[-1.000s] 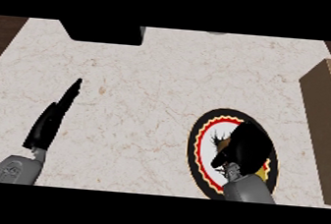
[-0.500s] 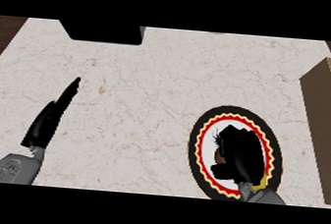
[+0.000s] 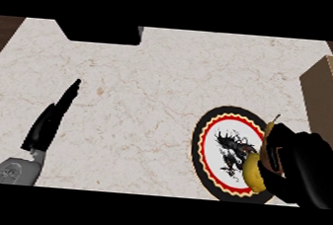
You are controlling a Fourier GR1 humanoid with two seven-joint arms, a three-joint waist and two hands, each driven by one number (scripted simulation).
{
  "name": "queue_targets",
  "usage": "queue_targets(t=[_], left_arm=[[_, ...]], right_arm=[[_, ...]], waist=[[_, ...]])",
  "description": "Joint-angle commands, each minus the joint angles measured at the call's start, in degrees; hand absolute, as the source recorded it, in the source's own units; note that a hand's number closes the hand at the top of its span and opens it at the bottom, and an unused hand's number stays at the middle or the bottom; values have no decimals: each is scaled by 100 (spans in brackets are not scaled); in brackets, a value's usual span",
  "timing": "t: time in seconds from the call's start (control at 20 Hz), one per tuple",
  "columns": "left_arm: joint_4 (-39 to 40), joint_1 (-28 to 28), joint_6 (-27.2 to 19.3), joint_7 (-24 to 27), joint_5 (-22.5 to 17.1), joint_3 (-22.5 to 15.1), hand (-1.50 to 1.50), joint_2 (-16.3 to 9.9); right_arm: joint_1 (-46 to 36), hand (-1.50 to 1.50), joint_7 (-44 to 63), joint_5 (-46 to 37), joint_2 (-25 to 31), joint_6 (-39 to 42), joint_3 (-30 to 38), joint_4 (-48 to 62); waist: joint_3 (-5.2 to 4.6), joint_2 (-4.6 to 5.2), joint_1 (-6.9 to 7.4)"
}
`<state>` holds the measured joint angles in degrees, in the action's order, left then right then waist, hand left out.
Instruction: Pick the pear from the plate and place it in the cardboard box
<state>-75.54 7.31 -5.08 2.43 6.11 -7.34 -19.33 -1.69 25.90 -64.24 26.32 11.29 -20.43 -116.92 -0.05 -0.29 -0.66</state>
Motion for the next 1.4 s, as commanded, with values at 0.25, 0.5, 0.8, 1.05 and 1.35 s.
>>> queue_targets(t=[0.25,0.5,0.8,1.05,1.35], left_arm=[[73,-193,112,240,66,80,0,23],[-308,-113,302,-134,-12,199,0,-103],[46,34,210,72,214,211,0,103],[-531,-183,159,-249,231,201,0,234],[249,269,319,88,284,365,0,253]], right_arm=[[372,150,375,840,532,783,2070,-1770],[-93,150,557,1746,690,1564,3456,-1892],[-195,150,-224,2224,968,1528,4874,-710],[284,150,-1204,1847,1021,932,5186,378],[-588,150,-1690,1617,1658,827,4990,2517]], waist=[[4,13,-7],[6,4,19],[7,22,9],[12,20,46],[7,59,94]])
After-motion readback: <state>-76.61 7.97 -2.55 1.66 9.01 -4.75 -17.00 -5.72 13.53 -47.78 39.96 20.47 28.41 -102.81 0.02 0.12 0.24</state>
